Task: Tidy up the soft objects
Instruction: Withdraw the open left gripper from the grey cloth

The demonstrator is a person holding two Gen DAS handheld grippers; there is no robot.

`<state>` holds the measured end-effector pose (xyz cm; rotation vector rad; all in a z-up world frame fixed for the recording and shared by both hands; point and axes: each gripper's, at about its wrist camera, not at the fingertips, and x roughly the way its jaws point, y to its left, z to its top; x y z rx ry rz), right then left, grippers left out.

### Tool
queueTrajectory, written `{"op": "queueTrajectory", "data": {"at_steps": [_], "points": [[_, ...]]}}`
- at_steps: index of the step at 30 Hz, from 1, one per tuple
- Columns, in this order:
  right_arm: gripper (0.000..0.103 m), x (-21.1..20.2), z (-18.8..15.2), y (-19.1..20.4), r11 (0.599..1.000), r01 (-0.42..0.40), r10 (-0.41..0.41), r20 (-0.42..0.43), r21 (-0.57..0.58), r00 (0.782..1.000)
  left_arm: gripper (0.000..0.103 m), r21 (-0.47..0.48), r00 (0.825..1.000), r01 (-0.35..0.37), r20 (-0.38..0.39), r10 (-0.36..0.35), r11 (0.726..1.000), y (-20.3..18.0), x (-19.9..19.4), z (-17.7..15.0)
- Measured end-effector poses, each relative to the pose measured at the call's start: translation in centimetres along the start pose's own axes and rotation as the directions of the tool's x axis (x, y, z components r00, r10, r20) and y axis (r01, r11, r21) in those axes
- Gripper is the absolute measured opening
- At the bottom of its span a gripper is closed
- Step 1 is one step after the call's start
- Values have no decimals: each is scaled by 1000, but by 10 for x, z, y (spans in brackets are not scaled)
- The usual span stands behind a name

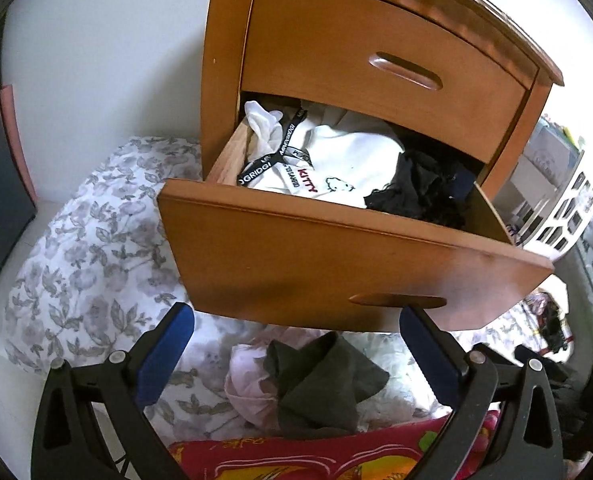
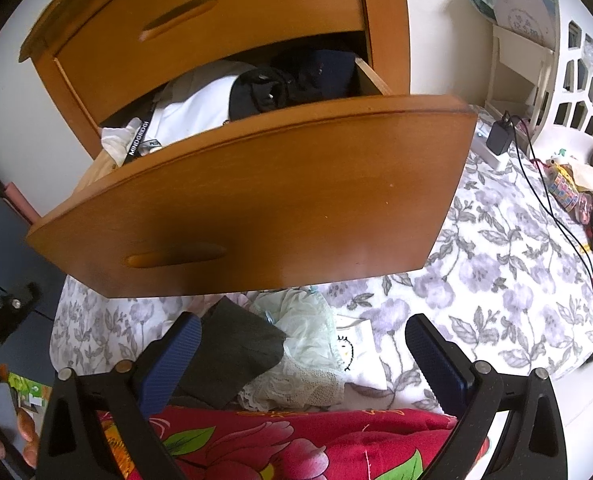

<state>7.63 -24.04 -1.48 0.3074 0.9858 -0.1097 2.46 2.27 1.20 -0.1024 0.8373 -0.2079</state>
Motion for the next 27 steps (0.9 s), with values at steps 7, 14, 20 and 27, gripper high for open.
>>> {"op": "queueTrajectory", "data": {"at_steps": [7, 14, 20, 27], "points": [[103, -9, 0, 6, 999, -1, 2, 30, -36, 1000, 102, 21, 998, -63, 26, 63, 998, -3, -2, -3], [103, -24, 1, 10, 997, -31, 38, 104, -67, 994, 102, 26, 995, -102, 16, 101, 994, -5, 1, -4], [103, -34, 4, 15, 992, -53, 66, 115, -115, 991, 102, 50, 989, -147, 17, 146, 988, -9, 5, -6], [103, -50, 20, 16, 988, -39, 63, 162, -147, 985, 102, 51, 987, -155, -32, 157, 987, -9, 13, -8]]}}
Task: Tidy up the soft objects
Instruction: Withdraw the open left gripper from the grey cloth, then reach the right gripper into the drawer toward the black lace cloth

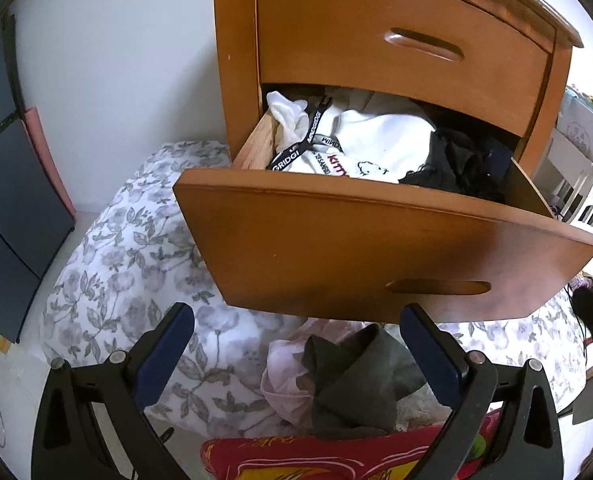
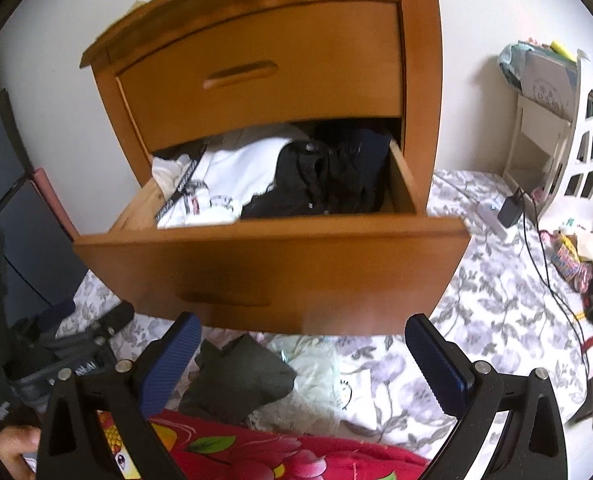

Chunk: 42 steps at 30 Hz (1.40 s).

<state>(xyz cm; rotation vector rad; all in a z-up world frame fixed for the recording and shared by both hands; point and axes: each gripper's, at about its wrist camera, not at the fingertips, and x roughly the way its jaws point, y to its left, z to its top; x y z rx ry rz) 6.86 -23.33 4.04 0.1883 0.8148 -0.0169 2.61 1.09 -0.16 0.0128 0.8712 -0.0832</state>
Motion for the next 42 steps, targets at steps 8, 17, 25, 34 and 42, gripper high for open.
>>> {"op": "queueTrajectory", "data": {"at_steps": [8, 17, 25, 34, 42], "points": [[103, -17, 42, -5, 999, -1, 3, 32, -43, 999, 102, 2, 1000, -5, -29, 5, 1000, -3, 6, -5], [103, -22, 107, 3, 996, -77, 75, -35, -55, 997, 102, -5, 1000, 6, -6, -6, 1000, -2, 3, -5], [103, -33, 153, 33, 977, 32, -25, 33, -210, 999, 102, -11, 1000, 26, -8, -26, 1000, -2, 3, -6], [103, 5, 170, 54, 973, 7, -31, -102, -229, 994, 102, -45, 999, 49, -21, -50, 998, 3, 6, -6], [103, 72, 154, 43, 985, 25, -84, -352, -169, 932, 102, -39, 998, 50, -27, -51, 998, 2, 8, -6]]}}
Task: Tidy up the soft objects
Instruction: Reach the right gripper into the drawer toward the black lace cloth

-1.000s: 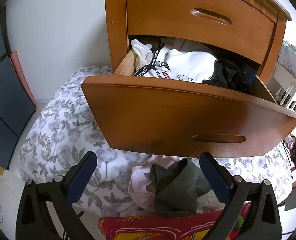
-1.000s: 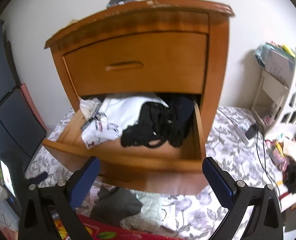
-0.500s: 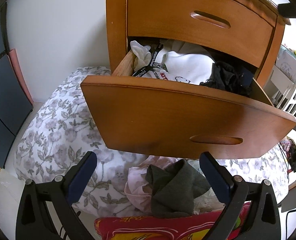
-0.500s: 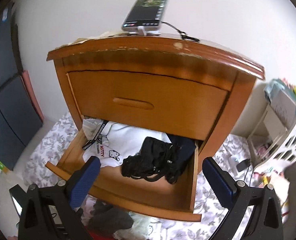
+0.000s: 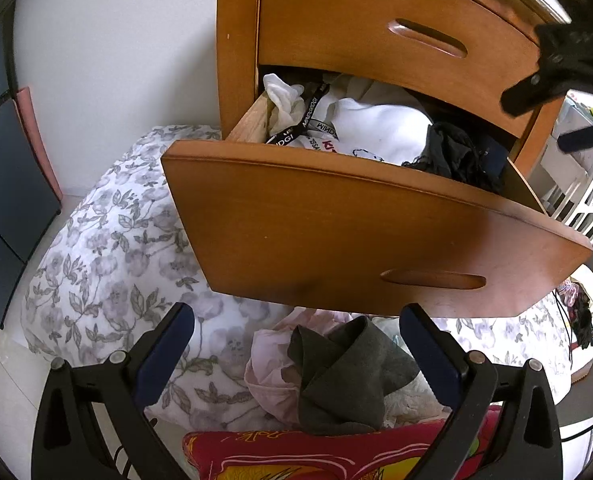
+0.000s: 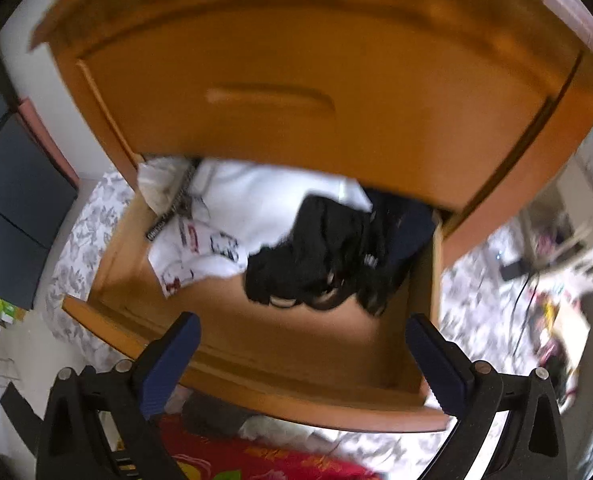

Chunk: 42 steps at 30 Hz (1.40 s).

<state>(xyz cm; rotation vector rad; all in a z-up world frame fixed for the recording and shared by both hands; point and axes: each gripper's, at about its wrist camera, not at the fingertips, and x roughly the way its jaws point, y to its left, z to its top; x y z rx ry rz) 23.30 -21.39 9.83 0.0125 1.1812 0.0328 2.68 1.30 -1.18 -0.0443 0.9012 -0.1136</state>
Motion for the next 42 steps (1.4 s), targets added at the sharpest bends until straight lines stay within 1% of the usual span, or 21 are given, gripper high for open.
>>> {"op": "queueTrajectory", "data": {"at_steps": [2, 9, 17, 22, 26, 30, 35, 37, 41, 42], "points": [[103, 11, 0, -5, 1000, 4, -3, -20, 31, 1000, 102, 0, 1000, -1, 0, 1, 1000, 0, 0, 0], [103, 50, 9, -18, 997, 37, -30, -112, 62, 993, 102, 3, 1000, -3, 0, 3, 1000, 0, 0, 0], [102, 75, 16, -26, 995, 77, -66, -153, 67, 986, 102, 5, 1000, 4, -5, -3, 1000, 0, 2, 0], [93, 85, 28, -36, 991, 102, -87, -151, 89, 985, 102, 5, 1000, 10, -8, -10, 1000, 0, 3, 0], [90, 96, 35, -43, 988, 126, -109, -162, 95, 981, 102, 4, 1000, 16, -12, -16, 1000, -1, 4, 0], [81, 105, 41, -43, 989, 139, -128, -171, 58, 977, 102, 5, 1000, 24, -18, -24, 1000, -1, 6, 0], [78, 115, 47, -42, 985, 168, -160, -187, 28, 969, 102, 4, 999, 27, -23, -27, 1000, -1, 6, 0], [70, 120, 49, -40, 985, 172, -166, -200, 14, 966, 102, 5, 999, 27, -24, -27, 1000, -1, 7, 0], [65, 129, 54, -38, 982, 190, -187, -214, -7, 959, 102, 7, 999, 27, -24, -27, 1000, -2, 7, -1], [62, 130, 56, -38, 980, 198, -196, -215, -11, 957, 102, 7, 999, 27, -24, -27, 1000, -2, 7, -1]]}}
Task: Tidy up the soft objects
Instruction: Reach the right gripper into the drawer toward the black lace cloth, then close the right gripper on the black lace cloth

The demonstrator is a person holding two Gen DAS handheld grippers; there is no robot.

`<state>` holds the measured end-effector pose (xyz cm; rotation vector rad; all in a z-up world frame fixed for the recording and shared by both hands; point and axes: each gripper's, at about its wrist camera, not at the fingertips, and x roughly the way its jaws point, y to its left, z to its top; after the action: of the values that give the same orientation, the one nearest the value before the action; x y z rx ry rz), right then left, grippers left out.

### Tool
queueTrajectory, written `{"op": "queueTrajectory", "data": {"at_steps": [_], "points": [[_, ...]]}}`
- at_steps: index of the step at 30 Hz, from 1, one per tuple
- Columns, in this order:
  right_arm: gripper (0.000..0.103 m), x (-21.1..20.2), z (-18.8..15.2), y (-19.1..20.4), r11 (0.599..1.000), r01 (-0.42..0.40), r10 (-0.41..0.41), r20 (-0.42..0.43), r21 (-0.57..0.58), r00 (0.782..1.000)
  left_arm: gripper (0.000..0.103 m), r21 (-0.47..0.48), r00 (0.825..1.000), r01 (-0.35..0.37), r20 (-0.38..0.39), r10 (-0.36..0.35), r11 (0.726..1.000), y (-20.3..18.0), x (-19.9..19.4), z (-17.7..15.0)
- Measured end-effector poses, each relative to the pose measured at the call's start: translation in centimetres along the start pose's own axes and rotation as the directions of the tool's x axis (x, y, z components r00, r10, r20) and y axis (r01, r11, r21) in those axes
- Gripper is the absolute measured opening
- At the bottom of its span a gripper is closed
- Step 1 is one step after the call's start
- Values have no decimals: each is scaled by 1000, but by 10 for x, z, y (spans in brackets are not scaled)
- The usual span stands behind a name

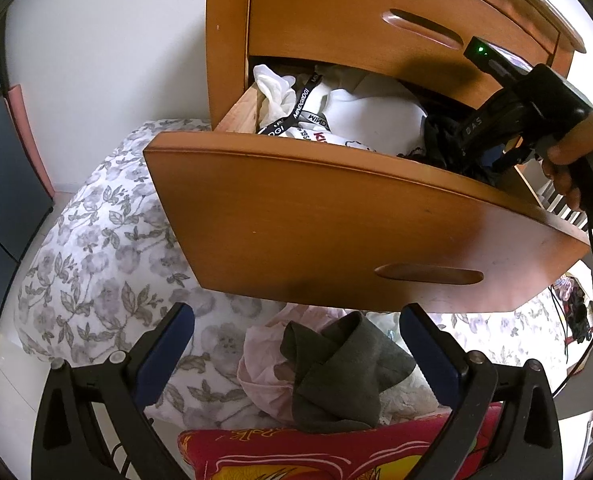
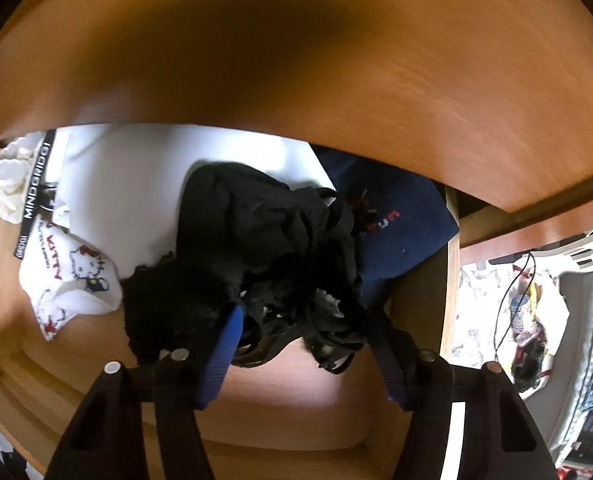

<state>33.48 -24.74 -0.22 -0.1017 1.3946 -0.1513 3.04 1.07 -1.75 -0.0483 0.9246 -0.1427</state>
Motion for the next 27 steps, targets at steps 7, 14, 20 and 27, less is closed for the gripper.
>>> {"op": "queueTrajectory", "data": {"at_steps": [7, 14, 20, 27], "points": [[37, 7, 2, 3, 1000, 18, -18, -10, -3, 1000, 102, 1, 1000, 0, 0, 0, 1000, 0, 0, 0], [12, 6, -1, -7, 1000, 30, -31, 8, 6, 1000, 102, 0, 1000, 2, -4, -2, 1000, -1, 1, -1], [8, -13, -12, -14, 999, 44, -45, 72, 9, 996, 102, -1, 1000, 4, -7, -4, 1000, 0, 2, -1], [8, -48, -25, -23, 997, 69, -73, 196, 30, 978, 102, -8, 1000, 7, -13, -7, 1000, 1, 3, -1]]}}
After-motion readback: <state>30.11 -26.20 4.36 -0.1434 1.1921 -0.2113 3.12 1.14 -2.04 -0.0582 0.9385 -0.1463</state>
